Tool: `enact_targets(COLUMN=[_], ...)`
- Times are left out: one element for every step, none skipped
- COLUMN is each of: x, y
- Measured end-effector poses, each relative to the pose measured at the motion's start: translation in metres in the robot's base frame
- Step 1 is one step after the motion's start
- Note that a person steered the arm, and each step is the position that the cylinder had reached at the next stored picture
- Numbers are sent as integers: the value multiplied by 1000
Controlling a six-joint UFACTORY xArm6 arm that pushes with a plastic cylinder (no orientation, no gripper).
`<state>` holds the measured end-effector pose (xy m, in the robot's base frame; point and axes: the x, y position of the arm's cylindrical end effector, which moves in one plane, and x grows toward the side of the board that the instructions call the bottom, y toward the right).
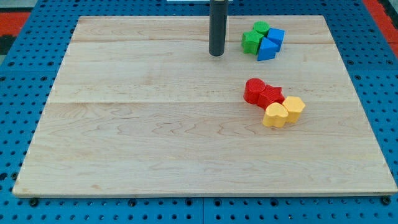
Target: Nudge the group of blocks a bit left
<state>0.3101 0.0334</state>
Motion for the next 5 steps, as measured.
enact_targets(x=[0, 0, -4, -1, 40], y=[0, 0, 9, 9, -2])
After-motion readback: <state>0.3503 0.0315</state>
